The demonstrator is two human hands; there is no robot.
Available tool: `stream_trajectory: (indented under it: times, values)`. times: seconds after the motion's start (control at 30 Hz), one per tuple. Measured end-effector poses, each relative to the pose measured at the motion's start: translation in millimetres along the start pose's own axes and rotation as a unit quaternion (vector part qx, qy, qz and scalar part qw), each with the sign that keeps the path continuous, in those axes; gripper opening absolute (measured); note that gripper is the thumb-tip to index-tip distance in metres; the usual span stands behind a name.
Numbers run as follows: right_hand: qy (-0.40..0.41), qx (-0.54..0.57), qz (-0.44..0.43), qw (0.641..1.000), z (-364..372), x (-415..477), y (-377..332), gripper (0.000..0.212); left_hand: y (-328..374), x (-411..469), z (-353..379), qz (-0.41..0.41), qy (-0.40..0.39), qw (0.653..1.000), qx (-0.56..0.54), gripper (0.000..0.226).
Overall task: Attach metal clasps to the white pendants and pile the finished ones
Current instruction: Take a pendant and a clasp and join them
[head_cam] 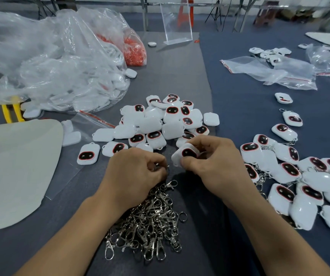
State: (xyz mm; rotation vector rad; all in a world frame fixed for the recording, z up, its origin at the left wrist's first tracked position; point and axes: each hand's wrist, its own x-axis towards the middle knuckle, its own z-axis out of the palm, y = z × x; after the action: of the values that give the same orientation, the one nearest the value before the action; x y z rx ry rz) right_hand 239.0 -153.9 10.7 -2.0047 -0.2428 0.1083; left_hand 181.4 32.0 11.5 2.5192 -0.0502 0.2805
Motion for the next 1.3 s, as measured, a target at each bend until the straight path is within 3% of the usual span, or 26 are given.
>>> stream_trajectory:
  times: [0.23, 0.43, 0.93, 1.3]
  values:
    - [-0.005, 0.049, 0.011, 0.999, 10, 1, -1, 0.022, -3, 1, 1, 0.009, -0.019, 1.0, -0.02, 0.009]
    - [-0.015, -0.04, -0.03, 0.999, 11, 0, -1, 0.019, -8, 0, 2, 0.007, -0.017, 0.998, -0.06, 0.017]
    - [-0.044, -0.013, -0.034, 0.998, 5, 4, -6, 0.016, -5, 1, 1, 0.002, -0.018, 0.998, -0.064, 0.007]
    - [-0.066, 0.006, -0.009, 0.998, 4, -3, -1, 0.019, -3, 1, 0, 0.001, -0.012, 0.997, -0.073, 0.031]
